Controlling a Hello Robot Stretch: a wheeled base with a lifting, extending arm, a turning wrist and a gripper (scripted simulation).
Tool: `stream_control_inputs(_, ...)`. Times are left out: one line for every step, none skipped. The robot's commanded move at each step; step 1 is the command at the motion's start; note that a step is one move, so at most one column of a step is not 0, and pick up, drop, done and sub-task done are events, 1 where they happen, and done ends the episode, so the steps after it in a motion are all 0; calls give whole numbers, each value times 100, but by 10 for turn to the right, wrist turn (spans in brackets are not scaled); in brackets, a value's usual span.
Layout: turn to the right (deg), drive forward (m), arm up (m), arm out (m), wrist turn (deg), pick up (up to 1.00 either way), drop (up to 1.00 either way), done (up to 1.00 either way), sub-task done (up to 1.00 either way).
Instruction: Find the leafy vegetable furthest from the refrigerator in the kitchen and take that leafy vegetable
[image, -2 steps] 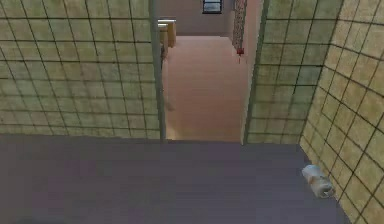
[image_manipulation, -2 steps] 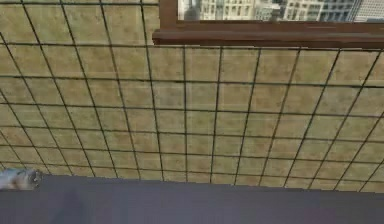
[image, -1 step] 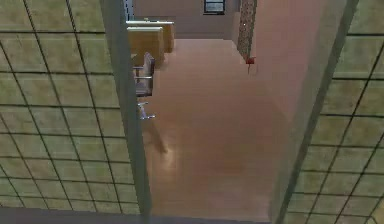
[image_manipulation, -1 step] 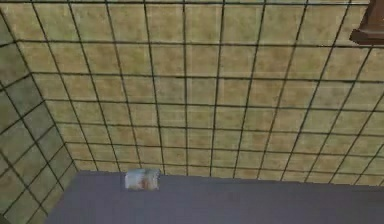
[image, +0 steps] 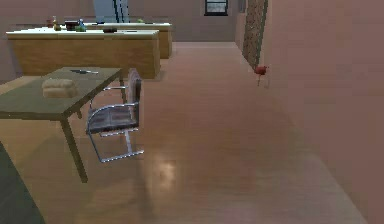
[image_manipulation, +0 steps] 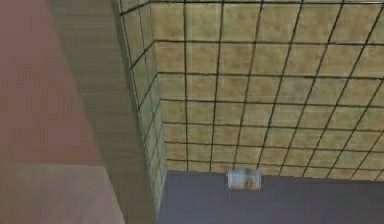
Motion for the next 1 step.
stream_control_inputs(-30, 0, 0, 0, 0, 0, 0, 0, 0)
